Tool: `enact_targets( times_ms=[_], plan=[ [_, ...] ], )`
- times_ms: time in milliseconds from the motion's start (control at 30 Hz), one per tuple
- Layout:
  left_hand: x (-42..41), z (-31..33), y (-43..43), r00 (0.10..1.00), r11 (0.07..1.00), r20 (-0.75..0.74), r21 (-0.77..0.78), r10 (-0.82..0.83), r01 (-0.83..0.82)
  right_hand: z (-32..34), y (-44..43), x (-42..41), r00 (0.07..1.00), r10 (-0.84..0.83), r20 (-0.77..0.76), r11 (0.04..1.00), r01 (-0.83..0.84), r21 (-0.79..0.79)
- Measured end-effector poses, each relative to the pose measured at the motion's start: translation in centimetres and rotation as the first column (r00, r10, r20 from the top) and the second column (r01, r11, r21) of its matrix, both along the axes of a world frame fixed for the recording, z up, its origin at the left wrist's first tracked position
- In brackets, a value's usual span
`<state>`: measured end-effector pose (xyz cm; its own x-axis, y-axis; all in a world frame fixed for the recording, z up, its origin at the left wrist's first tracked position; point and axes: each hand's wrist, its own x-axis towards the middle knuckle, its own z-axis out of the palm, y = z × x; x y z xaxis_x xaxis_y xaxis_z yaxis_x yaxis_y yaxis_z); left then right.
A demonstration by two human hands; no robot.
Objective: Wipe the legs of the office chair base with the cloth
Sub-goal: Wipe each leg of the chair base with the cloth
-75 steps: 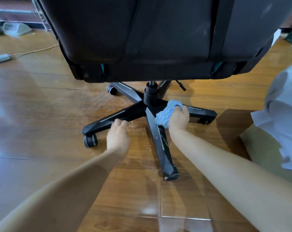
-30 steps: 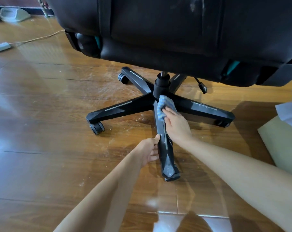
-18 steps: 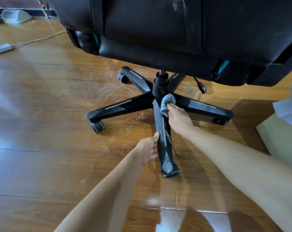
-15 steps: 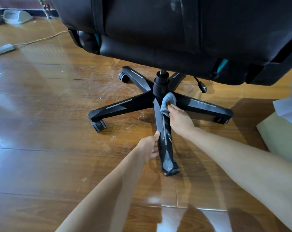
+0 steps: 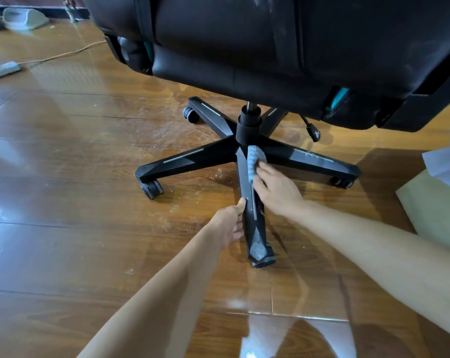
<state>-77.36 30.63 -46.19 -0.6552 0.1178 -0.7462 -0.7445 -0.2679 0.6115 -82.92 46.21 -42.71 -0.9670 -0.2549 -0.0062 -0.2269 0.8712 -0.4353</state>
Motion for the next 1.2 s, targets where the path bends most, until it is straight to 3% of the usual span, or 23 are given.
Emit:
enact_targets(
  times_ms=[133,267,400,700,833,1033,1200],
  plan=[
    [0.0,-0.1,-0.1,1.000,1.000,0.019,-0.010,0.000,0.000,-0.5,-1.0,-1.3,0.988,-0.144,0.049,0.966,0.151,-0.209],
    [0.0,-0.5,-0.2,1.000,1.000,0.002,0.015,-0.005,0.005,-1.9,-0.4,4.9,0.991,-0.074,-0.115,0.984,0.054,-0.170],
    [-0.1,-0.9,-0.3,1.000,1.000,-0.005,0.017,-0.011,0.011,-2.6,0.6,8.9,0.993,-0.046,-0.111,0.979,0.023,-0.204],
    [0.9,-1.0,-1.2,0.998,0.999,-0.047,0.040,-0.028,0.030,-1.7,-1.9,0.4,0.960,-0.259,-0.105,0.943,0.228,-0.241],
    [1.2,-1.3,-1.4,0.998,0.999,-0.059,0.047,-0.021,0.023,-2.2,-1.0,5.0,0.976,-0.165,-0.145,0.973,0.137,-0.185],
    [1.3,-1.2,-1.4,0.998,0.998,-0.053,0.033,-0.046,0.048,-2.6,1.3,13.8,0.996,0.001,-0.085,0.980,-0.018,-0.198],
    [1.5,-0.5,-1.7,0.995,0.996,-0.040,-0.016,-0.088,0.087,-2.2,-0.4,8.0,0.988,-0.014,-0.153,0.990,-0.008,-0.141]
  ],
)
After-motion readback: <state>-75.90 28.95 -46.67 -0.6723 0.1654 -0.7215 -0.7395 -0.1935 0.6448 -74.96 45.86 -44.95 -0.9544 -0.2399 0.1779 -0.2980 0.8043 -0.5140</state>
